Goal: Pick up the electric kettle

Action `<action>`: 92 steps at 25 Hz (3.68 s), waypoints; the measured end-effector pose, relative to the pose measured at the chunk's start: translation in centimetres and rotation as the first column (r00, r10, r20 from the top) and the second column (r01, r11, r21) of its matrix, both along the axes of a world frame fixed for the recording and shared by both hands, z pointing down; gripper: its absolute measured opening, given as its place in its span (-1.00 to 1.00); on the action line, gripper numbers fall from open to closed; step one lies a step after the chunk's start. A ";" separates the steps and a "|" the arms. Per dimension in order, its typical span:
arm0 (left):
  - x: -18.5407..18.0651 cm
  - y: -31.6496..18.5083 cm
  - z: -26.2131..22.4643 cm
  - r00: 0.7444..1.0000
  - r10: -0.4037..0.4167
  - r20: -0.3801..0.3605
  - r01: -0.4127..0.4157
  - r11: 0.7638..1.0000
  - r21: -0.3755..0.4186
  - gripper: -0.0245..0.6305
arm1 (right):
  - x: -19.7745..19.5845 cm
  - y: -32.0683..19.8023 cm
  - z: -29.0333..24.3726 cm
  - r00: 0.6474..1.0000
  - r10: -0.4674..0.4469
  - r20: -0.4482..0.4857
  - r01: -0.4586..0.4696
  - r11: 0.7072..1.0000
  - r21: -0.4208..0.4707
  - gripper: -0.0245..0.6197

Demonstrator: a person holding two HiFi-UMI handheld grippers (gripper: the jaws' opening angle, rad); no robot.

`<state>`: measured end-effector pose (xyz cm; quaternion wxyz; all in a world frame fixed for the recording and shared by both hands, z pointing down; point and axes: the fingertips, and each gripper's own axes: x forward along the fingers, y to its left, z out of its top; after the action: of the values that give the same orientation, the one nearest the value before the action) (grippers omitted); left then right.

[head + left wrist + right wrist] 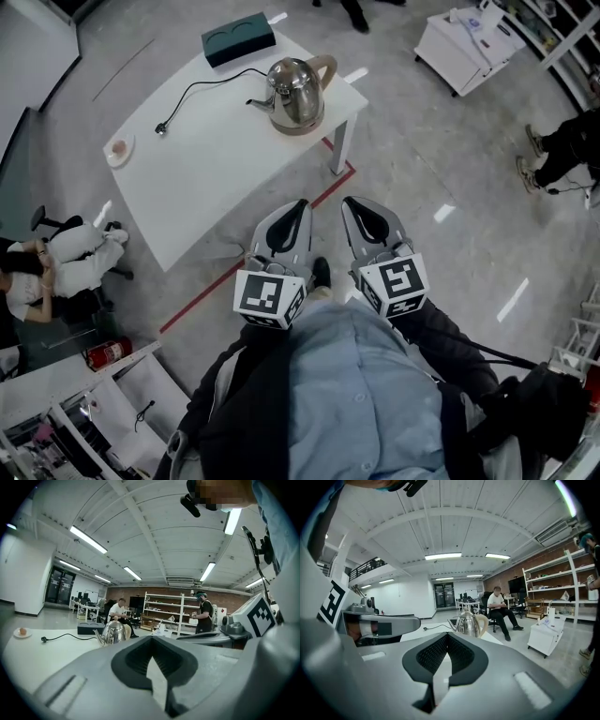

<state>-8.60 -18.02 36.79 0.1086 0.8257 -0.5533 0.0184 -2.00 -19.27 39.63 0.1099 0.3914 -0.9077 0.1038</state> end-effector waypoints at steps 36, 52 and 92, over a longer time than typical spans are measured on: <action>-6.7 -19.2 3.3 0.956 -0.293 0.011 0.292 0.951 -0.097 -0.92 | -3.4 -25.0 3.3 0.991 -0.131 0.020 0.132 0.989 -0.069 -0.85; -11.7 -21.7 9.3 0.827 -0.562 -0.022 0.557 0.824 -0.101 -0.84 | -4.7 -32.2 10.7 0.983 -0.180 -0.022 0.174 0.969 -0.174 -0.69; -16.3 -23.3 -1.9 0.742 -0.665 -0.080 0.670 0.735 0.099 -0.71 | -8.8 -37.3 1.7 0.964 -0.266 -0.005 0.266 0.964 -0.003 -0.50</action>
<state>-24.88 -41.36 34.92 0.0684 0.5775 -0.8103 -0.0718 -10.75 -56.59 41.33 0.1259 0.2661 -0.9516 0.0881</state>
